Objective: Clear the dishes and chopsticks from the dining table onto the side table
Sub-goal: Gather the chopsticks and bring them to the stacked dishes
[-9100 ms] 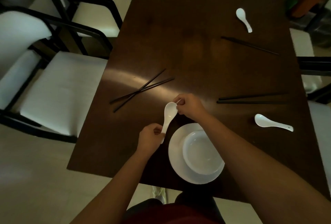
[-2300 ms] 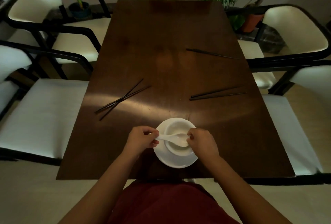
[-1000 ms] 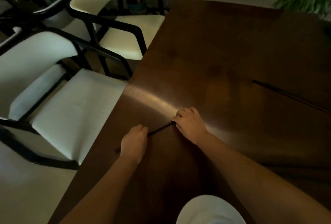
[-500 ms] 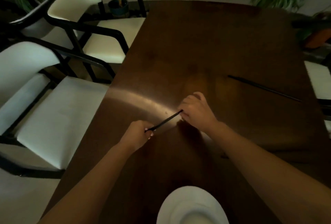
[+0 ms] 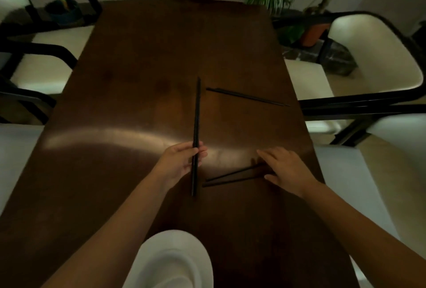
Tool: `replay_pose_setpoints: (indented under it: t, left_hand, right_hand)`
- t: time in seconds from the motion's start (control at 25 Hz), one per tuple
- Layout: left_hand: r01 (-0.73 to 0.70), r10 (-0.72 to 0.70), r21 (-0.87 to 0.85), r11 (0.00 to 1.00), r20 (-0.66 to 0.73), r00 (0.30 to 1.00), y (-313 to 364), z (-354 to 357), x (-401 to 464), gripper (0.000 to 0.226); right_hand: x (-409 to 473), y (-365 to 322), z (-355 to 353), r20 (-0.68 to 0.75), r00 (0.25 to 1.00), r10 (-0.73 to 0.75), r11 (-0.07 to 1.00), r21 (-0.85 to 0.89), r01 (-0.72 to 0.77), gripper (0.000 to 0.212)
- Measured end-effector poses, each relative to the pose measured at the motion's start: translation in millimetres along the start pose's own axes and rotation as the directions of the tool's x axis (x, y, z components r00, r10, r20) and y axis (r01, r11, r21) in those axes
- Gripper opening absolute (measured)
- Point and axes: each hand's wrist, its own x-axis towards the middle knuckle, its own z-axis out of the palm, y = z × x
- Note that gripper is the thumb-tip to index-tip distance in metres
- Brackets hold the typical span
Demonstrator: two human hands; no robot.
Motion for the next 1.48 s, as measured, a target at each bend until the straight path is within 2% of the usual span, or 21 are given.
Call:
replay_pose_setpoints:
  t: [0.12, 0.24, 0.4, 0.52, 0.64, 0.76, 0.88, 0.96, 1.04, 1.08, 1.16, 1.2, 1.36, 1.48]
  left_hand:
    - [0.066, -0.066, -0.185, 0.981, 0.003, 0.998, -13, 11, 2, 0.019]
    - [0.097, -0.106, -0.211, 0.973, -0.03, 0.994, -24, 16, 3, 0.019]
    - [0.118, -0.133, -0.205, 0.972, -0.063, 0.989, -37, 23, 5, 0.019]
    - [0.15, -0.169, -0.186, 0.971, -0.092, 0.981, -42, 28, 7, 0.018]
    - [0.154, -0.179, -0.18, 0.971, -0.132, 0.975, -43, 26, 12, 0.018]
    - [0.133, -0.155, -0.14, 0.981, -0.166, 0.974, -39, 13, 16, 0.019]
    - [0.138, -0.152, -0.088, 0.987, -0.18, 0.972, -33, -1, 21, 0.021]
    - [0.154, -0.16, -0.052, 0.987, -0.162, 0.974, -26, -8, 23, 0.022]
    - [0.164, -0.162, 0.014, 0.986, -0.093, 0.982, -18, -10, 23, 0.023]
    - [0.173, -0.171, 0.054, 0.984, -0.04, 0.985, -13, -9, 22, 0.024]
    - [0.194, -0.205, 0.119, 0.974, 0.09, 0.975, -2, 1, 20, 0.023]
    - [0.2, -0.223, 0.145, 0.969, 0.163, 0.961, 2, 8, 18, 0.022]
    - [0.164, -0.274, 0.28, 0.946, 0.423, 0.864, 12, 37, 10, 0.022]
    - [0.156, -0.264, 0.241, 0.958, 0.527, 0.808, 8, 48, 6, 0.024]
  right_hand:
    - [1, 3, 7, 0.037, 0.998, -0.049, 0.995, -0.082, 0.052, 0.042]
    - [2, 1, 5, 0.109, 0.988, -0.109, 0.986, -0.114, 0.121, 0.023]
    - [6, -6, 0, 0.219, 0.973, -0.071, 0.997, -0.016, 0.077, 0.022]
    - [8, -6, 0, 0.25, 0.968, -0.009, 0.989, 0.143, -0.028, 0.018]
    - [7, 3, 4, 0.267, 0.963, 0.034, 0.951, 0.287, -0.113, 0.014]
    - [9, 17, 1, 0.296, 0.955, 0.032, 0.882, 0.441, -0.166, 0.024]
    - [13, 30, -12, 0.283, 0.958, 0.049, 0.852, 0.489, -0.188, 0.027]
    - [14, 37, -31, 0.208, 0.978, 0.011, 0.891, 0.442, -0.104, 0.025]
    - [16, 39, -60, 0.059, 0.993, -0.106, 0.947, 0.31, 0.082, 0.022]
    - [17, 38, -75, -0.055, 0.977, -0.207, 0.952, 0.217, 0.214, 0.021]
    - [21, 35, -104, -0.254, 0.861, -0.441, 0.891, -0.011, 0.454, 0.019]
    - [23, 34, -114, -0.3, 0.795, -0.527, 0.848, -0.117, 0.518, 0.022]
    - [33, 27, -132, -0.3, 0.684, -0.665, 0.747, -0.284, 0.601, 0.036]
    - [41, 23, -131, -0.299, 0.636, -0.712, 0.702, -0.341, 0.625, 0.035]
